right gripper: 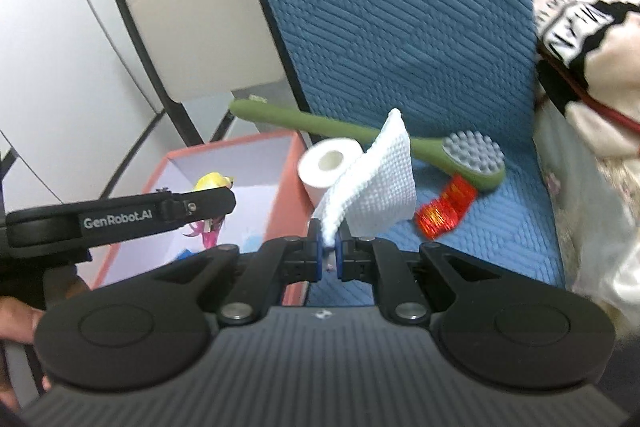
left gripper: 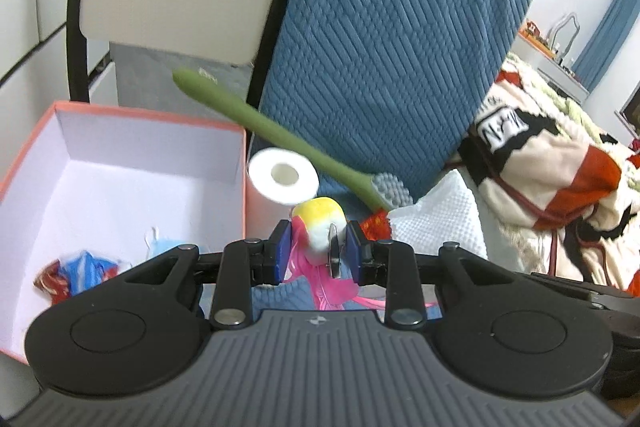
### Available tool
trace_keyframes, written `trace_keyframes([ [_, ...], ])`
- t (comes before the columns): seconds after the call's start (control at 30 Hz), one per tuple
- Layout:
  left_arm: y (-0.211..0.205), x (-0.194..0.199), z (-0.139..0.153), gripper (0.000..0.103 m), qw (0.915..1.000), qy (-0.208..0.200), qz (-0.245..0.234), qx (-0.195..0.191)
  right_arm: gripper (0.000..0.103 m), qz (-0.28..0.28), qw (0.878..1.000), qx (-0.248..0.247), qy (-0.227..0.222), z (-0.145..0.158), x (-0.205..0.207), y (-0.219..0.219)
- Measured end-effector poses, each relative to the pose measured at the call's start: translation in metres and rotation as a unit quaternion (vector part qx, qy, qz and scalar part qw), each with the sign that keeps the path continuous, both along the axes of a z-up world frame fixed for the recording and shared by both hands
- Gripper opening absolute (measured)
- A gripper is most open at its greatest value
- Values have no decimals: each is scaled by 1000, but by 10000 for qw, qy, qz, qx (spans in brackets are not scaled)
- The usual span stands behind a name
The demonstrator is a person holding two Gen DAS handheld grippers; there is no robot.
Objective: Organize soft objects
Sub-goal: 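Lower the toy and tissue into the pink box and open both tools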
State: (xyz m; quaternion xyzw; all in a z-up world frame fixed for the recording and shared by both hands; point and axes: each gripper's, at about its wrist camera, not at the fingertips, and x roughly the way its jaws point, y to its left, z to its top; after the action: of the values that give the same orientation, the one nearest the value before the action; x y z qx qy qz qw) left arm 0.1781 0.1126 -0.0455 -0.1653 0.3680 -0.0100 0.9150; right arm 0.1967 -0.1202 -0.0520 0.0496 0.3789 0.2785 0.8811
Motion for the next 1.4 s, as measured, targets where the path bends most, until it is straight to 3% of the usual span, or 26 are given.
trace_keyframes([
  [0.33, 49, 6, 39, 34, 9993, -292, 241, 35, 10, 444, 9987, 156, -207, 31, 12, 46],
  [0.57, 97, -3, 41, 34, 9982, -387, 457, 18, 10, 707, 9974, 34, -164, 24, 9, 93],
  [0.97, 168, -28, -6, 34, 9974, 3, 714, -58, 10, 1012, 9937, -447, 172, -22, -16, 160],
  [1.23, 186, -33, -44, 34, 9969, 391, 676, -18, 10, 1060, 9901, -744, 537, -59, -19, 176],
  [1.4, 192, -37, -55, 35, 9961, 514, 718, -26, 12, 1052, 9893, -785, 628, -66, -18, 177],
])
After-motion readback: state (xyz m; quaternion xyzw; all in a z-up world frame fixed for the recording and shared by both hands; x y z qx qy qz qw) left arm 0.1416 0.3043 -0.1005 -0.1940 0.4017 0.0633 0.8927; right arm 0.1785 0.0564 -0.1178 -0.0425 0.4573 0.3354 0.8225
